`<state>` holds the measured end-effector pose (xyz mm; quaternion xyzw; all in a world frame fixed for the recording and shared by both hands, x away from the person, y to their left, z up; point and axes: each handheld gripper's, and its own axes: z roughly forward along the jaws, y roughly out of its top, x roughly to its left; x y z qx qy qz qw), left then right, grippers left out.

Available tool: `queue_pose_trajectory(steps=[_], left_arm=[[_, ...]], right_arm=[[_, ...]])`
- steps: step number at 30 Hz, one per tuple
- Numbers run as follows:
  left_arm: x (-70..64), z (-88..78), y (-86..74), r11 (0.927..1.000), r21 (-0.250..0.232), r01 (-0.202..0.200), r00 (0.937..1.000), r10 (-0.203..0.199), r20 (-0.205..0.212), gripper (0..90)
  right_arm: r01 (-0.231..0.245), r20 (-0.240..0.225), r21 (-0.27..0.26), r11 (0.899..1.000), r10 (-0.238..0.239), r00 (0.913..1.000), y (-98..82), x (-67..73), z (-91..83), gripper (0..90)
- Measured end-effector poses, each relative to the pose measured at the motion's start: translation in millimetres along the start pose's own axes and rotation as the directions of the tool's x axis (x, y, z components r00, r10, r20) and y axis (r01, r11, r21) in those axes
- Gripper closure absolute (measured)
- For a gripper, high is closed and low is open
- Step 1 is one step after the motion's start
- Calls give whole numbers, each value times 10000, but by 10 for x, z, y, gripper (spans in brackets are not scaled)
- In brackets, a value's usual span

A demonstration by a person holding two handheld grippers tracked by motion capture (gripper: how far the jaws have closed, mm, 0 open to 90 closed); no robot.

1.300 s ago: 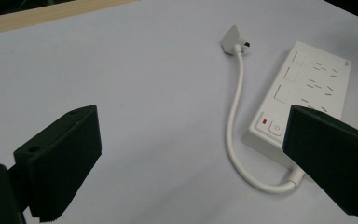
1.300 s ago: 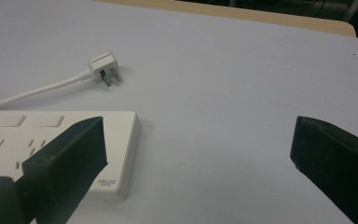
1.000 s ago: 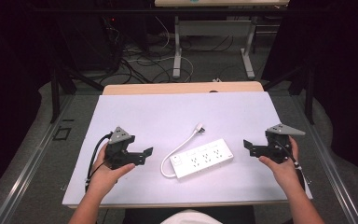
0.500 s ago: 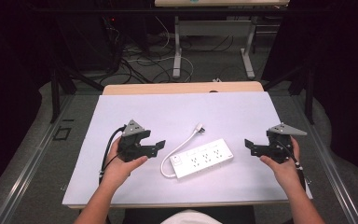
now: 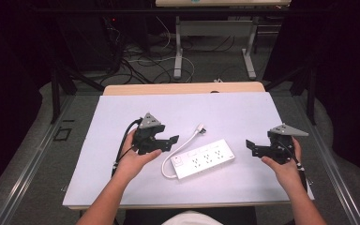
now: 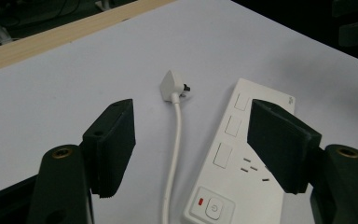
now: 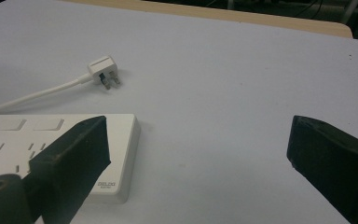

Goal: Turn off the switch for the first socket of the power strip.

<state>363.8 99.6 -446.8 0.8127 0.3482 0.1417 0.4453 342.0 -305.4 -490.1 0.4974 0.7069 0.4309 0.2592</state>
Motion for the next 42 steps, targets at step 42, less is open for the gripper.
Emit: queue_pose_trajectory(steps=[42], left_arm=[[-448, 770, 175, 9796, 1937, -538, 9963, 395, 766, 504]], right_arm=[[-29, 12, 107, 9999, 29, 10000, -12, 1, 1, 61]])
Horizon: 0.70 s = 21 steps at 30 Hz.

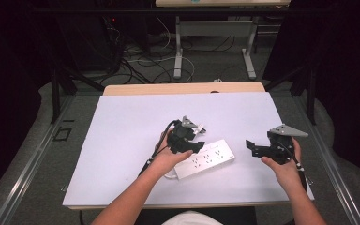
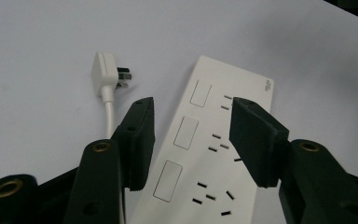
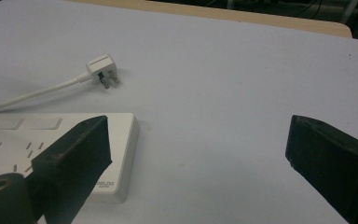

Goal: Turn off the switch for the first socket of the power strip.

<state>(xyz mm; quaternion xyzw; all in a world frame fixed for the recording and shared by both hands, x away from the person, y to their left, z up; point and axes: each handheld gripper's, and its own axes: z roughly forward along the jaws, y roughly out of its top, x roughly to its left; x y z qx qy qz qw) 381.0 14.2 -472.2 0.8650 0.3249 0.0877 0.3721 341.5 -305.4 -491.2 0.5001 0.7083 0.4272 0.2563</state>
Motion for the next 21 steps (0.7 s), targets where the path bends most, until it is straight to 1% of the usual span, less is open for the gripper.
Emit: queue_pose_trajectory(steps=[5, 6, 8, 10, 11, 14, 16, 17, 18, 19, 21], left_arm=[[-25, 70, -1, 9998, 209, 49, 9999, -51, 96, 540], [-18, 74, 1, 9994, 333, -64, 9999, 60, 114, 551], [-23, 87, 0, 9993, 370, -23, 9999, 17, 165, 565], [-22, 109, 1, 9990, 437, -90, 9999, 85, 119, 590], [-25, 134, -1, 9987, 508, -55, 10000, 52, 50, 601], [-21, 164, -2, 9975, 703, -66, 9999, 59, 94, 635], [-23, 175, -4, 9972, 748, -10, 10000, 5, 61, 653], [-24, 199, -9, 9963, 853, 74, 9999, -82, 85, 661], [-24, 199, -9, 9963, 853, 74, 9999, -82, 85, 668], [-20, 219, -11, 9951, 988, 72, 9999, -82, 105, 675], [-18, 228, -11, 9942, 1073, 109, 9998, -124, 127, 694]], right_arm=[[-4, 3, 31, 10000, 4, 10000, -5, 0, 4, 62], [55, -17, 19, 10000, -55, 10000, -5, -5, 6, 63], [6, 11, 31, 10000, -6, 10000, -7, 0, 9, 64], [42, -26, -2, 10000, -42, 10000, -8, -3, 14, 64], [36, -36, 6, 10000, -36, 10000, -8, -3, 14, 64], [22, -42, 6, 10000, -22, 10000, -9, -5, 14, 64], [30, -40, 5, 10000, -30, 10000, -10, -8, 14, 65], [40, -40, 4, 10000, -40, 10000, -10, -8, 15, 65], [41, -40, 8, 10000, -41, 10000, -10, -8, 15, 65], [38, -7, 50, 10000, -38, 10000, -10, -8, 13, 66], [30, 1, 64, 10000, -31, 10000, -11, -6, 16, 66]])
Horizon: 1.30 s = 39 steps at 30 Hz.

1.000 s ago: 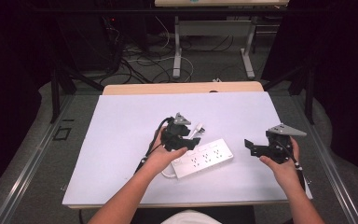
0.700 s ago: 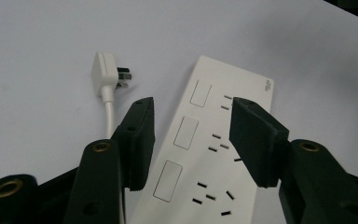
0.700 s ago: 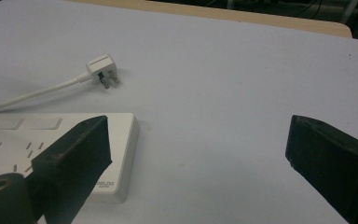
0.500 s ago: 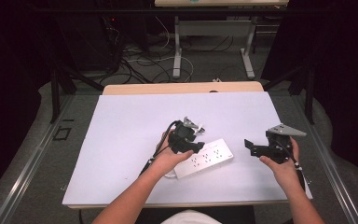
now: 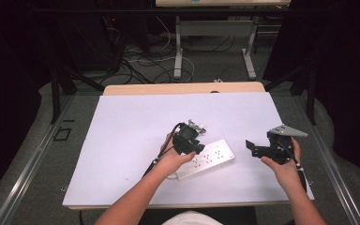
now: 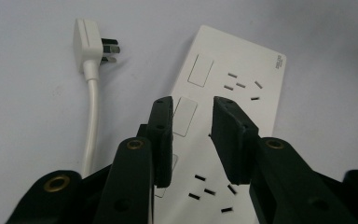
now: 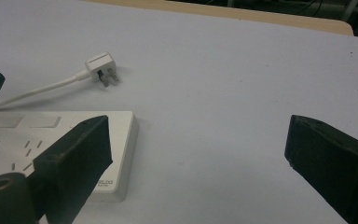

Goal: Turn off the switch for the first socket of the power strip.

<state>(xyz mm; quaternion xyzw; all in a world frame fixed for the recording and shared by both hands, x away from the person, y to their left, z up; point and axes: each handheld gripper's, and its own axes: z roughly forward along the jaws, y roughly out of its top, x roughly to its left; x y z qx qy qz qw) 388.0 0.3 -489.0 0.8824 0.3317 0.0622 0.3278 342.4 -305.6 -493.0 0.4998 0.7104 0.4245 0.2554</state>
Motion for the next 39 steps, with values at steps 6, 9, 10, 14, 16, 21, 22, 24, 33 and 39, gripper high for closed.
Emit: queue_pose_trajectory(steps=[6, 9, 10, 14, 16, 21, 22, 24, 33, 39], left_arm=[[12, 58, -2, 9990, 455, 29, 10000, -27, -53, 764], [24, 75, -2, 9978, 652, 98, 10000, -96, -21, 802], [22, 88, -4, 9978, 645, 150, 9999, -144, -85, 813], [36, 102, -1, 9958, 883, 258, 9997, -254, -65, 848], [50, 113, -2, 9939, 1031, 381, 9992, -369, -135, 863], [70, 130, -8, 9917, 1114, 637, 9978, -614, -238, 887], [77, 132, -8, 9914, 1136, 647, 9977, -618, -286, 890], [93, 145, -8, 9898, 1212, 743, 9970, -711, -311, 895], [112, 184, -12, 9853, 1426, 937, 9955, -911, -246, 897], [125, 218, -34, 9833, 1496, 1039, 9945, -1001, -323, 896]], right_arm=[[-7, -18, 8, 10000, 7, 10000, -6, 5, 8, 67], [-23, -28, 12, 10000, 23, 10000, -8, 4, 11, 68], [-17, -41, 12, 10000, 17, 10000, -9, 3, 13, 68], [-38, -80, 29, 10000, 38, 10000, -12, 8, 17, 68], [23, -89, 22, 10000, -23, 10000, -13, 2, 20, 69], [29, -98, 17, 10000, -29, 9999, -14, 1, 25, 69], [-55, -76, 56, 10000, 56, 10000, -15, 6, 23, 68], [-63, -53, 99, 9999, 64, 10000, -16, 6, 23, 68], [48, -46, 238, 9997, -46, 10000, -22, 11, 42, 53], [47, -4, 292, 9996, -47, 10000, -24, 18, 48, 38]])
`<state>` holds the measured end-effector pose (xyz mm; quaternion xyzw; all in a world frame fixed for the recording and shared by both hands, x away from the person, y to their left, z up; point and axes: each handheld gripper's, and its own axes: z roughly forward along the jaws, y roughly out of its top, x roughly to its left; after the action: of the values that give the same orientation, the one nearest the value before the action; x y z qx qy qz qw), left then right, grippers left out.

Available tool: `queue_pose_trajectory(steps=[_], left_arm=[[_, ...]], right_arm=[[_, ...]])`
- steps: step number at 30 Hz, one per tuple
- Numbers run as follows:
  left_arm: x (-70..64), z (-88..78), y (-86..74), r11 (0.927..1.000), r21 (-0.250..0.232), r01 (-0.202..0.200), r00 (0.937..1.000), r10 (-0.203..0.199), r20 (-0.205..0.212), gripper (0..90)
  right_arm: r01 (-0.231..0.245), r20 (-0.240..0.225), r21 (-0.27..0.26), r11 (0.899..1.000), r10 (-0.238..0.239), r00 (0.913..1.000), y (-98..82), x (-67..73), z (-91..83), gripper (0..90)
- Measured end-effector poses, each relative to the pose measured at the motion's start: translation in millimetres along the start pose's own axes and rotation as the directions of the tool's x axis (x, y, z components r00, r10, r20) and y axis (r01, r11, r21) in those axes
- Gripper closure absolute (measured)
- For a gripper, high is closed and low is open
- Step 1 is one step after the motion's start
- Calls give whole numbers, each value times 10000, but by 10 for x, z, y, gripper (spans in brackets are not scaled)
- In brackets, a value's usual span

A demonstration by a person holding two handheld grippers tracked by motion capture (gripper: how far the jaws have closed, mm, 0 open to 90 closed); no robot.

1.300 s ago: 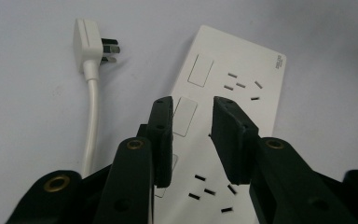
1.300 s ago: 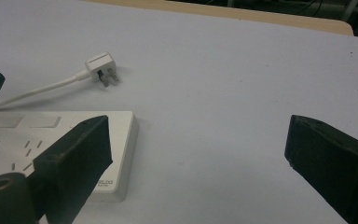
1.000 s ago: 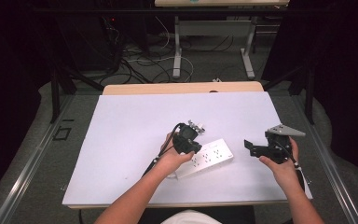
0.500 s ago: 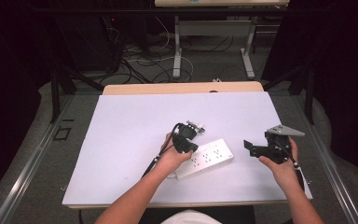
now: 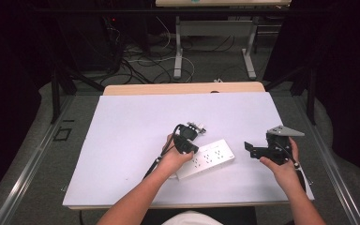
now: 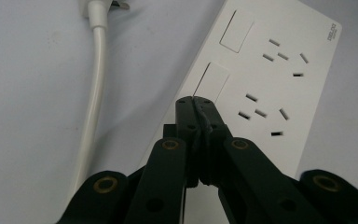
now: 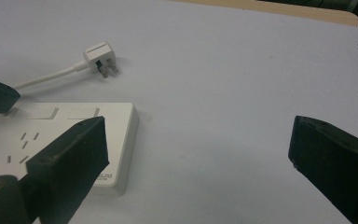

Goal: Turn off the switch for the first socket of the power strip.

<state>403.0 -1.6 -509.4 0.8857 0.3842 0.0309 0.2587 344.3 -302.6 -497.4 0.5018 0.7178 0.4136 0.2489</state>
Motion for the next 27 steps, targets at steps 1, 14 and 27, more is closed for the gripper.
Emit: queue_pose_trajectory(steps=[1, 14, 27], left_arm=[[1, 9, -5, 10000, -5, 56, 10000, -56, 70, 897], [29, 16, -17, 9993, -80, 360, 9991, -358, 219, 898], [32, 46, -26, 9990, -85, 449, 9980, -445, 438, 900]], right_arm=[[-6, 25, -31, 10000, 6, 10000, -1, 1, 3, 38], [127, 28, -45, 9999, -126, 9999, -8, 0, 16, 37], [54, 1, 44, 10000, -54, 10000, -8, 13, 11, 37]])
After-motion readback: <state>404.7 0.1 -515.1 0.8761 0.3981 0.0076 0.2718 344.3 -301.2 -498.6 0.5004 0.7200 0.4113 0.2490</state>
